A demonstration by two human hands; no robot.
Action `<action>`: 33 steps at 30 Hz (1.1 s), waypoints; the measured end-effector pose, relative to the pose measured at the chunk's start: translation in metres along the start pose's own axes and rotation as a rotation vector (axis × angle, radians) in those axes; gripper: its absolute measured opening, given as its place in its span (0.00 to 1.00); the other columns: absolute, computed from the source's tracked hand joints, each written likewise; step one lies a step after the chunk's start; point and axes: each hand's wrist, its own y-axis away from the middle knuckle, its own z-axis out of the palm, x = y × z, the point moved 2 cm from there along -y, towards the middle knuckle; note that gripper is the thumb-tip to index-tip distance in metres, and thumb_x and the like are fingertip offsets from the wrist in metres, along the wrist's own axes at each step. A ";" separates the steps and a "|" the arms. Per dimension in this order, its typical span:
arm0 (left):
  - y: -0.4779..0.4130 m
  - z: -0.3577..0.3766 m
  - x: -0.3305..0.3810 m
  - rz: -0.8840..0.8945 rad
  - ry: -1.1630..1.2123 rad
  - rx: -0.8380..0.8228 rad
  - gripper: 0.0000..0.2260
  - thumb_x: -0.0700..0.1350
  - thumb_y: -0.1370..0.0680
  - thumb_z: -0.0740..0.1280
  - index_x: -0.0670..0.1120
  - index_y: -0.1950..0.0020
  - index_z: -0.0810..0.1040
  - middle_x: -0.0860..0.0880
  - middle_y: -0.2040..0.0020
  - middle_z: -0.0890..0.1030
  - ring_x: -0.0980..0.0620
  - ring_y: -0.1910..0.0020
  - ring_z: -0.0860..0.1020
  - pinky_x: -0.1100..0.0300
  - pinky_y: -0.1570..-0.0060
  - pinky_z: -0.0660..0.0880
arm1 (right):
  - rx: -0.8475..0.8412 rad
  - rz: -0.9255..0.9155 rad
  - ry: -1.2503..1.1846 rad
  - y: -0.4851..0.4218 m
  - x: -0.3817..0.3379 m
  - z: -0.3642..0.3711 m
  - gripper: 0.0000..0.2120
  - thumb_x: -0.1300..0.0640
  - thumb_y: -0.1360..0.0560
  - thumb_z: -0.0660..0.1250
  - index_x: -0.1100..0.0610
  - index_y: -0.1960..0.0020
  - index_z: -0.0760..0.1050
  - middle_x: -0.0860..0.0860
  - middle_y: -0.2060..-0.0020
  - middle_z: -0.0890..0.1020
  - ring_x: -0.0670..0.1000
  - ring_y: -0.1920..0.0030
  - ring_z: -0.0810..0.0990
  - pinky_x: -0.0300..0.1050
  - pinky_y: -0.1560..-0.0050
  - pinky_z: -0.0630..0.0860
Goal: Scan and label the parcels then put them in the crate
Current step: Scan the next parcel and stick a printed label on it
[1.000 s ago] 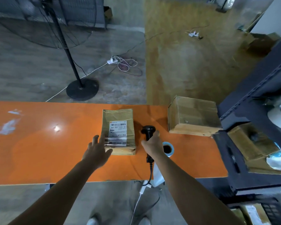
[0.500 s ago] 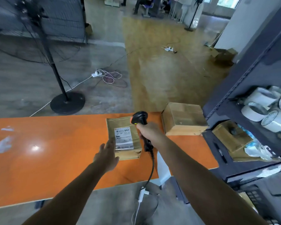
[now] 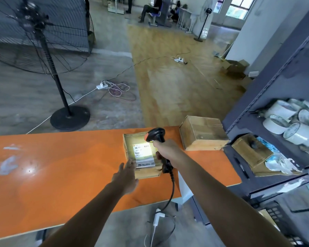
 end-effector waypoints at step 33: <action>-0.020 -0.001 0.105 -0.025 -0.091 0.162 0.25 0.52 0.20 0.61 0.45 0.25 0.60 0.45 0.23 0.55 0.44 0.23 0.51 0.46 0.29 0.62 | -0.037 0.105 0.200 -0.113 0.135 -0.022 0.18 0.59 0.21 0.64 0.45 0.62 0.58 0.44 0.63 0.66 0.54 0.51 0.70 0.45 0.50 0.69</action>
